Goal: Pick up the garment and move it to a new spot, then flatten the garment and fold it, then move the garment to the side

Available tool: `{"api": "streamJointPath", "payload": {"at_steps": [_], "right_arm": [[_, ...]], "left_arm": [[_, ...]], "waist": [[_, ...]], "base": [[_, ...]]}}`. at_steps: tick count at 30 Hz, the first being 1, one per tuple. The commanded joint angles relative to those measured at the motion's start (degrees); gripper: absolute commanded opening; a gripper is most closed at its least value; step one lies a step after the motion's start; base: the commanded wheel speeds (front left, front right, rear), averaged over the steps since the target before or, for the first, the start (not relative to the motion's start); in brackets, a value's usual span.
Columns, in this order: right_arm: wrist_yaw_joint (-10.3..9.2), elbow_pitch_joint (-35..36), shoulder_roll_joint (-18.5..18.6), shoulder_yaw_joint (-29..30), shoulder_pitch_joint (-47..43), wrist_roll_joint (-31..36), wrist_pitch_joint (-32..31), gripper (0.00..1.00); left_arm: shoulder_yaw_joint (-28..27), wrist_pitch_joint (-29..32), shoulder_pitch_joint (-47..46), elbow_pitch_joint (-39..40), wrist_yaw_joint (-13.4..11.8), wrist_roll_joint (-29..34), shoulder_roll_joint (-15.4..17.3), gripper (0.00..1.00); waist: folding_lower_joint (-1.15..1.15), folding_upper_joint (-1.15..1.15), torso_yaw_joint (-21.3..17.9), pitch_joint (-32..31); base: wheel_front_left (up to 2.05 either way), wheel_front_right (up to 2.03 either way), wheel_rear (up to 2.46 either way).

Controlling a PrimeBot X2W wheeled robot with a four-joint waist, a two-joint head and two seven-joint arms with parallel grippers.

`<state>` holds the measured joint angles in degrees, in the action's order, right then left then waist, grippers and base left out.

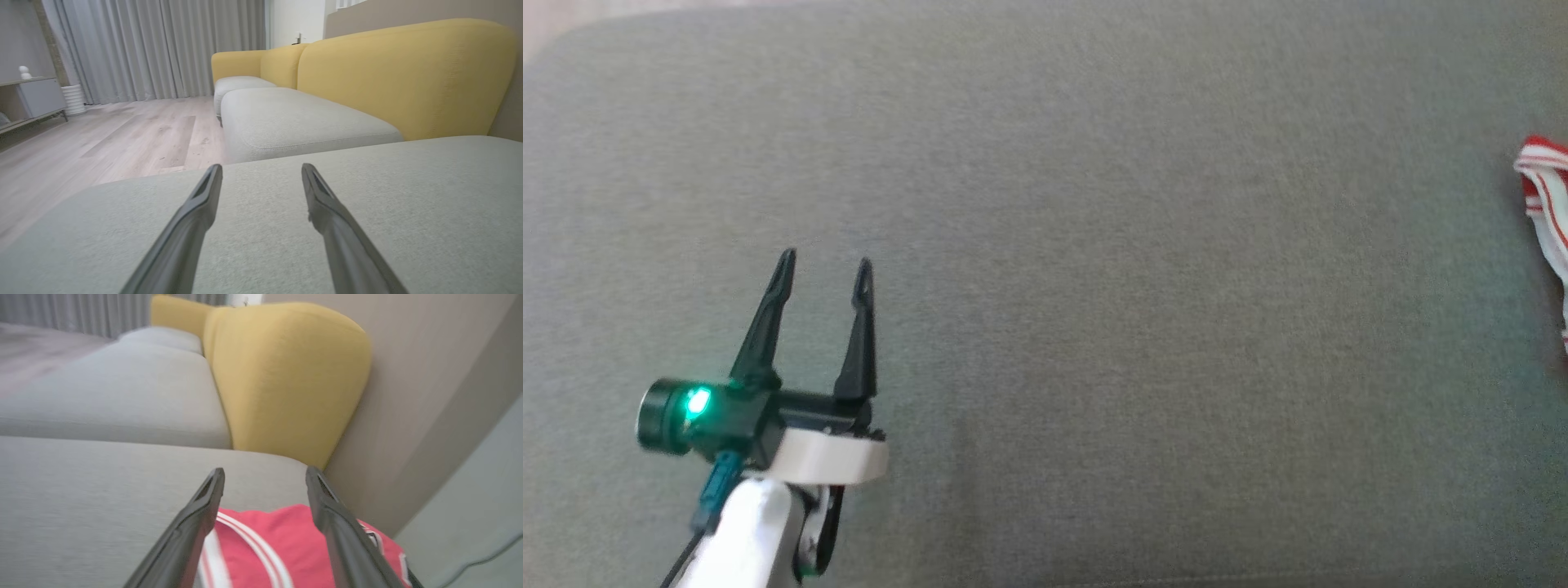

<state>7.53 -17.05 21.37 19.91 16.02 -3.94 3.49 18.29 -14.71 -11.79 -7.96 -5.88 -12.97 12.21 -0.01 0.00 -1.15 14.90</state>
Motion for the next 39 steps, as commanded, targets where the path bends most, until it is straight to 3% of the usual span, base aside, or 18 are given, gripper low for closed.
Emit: {"api": "streamJointPath", "payload": {"at_steps": [1, 7, 12, 25, 39], "right_arm": [[-0.04, 5.1, -0.95, -2.03, -1.88, 0.35, -0.5, 1.0], [-0.04, 19.79, -10.7, -9.94, -10.18, 0.01, -2.66, 1.0], [-0.04, 25.15, -15.32, -15.11, -15.59, -0.91, -2.83, 1.0], [-0.04, 27.95, -18.08, -20.7, -26.53, -3.89, -3.19, 1.0], [-0.04, 28.38, -18.47, -22.45, -29.84, -5.34, -3.15, 1.0]], "left_arm": [[-3.0, -0.29, -0.23, 1.19, -0.28, 0.23, 0.86, 1.0], [-6.67, -0.29, 2.86, -0.67, 0.07, -0.51, 1.41, 1.0], [-7.96, -0.29, 6.39, -1.96, 0.45, -0.97, 1.75, 1.0], [-6.42, 3.26, 13.15, -2.1, 0.24, -2.35, 1.74, 1.0], [-5.94, 6.09, 15.78, -0.7, -0.47, -2.88, 2.99, 1.0]], "waist": [[0.01, 0.0, 1.76, -1.96], [0.01, 0.0, 4.2, -4.61], [0.01, 0.0, 4.96, -7.0], [0.01, 0.0, 4.07, -14.88], [0.01, 0.0, 2.58, -17.22]], "base": [[0.0, 0.0, 0.0], [0.0, 0.0, 0.0], [0.0, 0.0, 0.0], [0.0, 0.0, 0.0], [0.0, 0.0, 0.0]]}}
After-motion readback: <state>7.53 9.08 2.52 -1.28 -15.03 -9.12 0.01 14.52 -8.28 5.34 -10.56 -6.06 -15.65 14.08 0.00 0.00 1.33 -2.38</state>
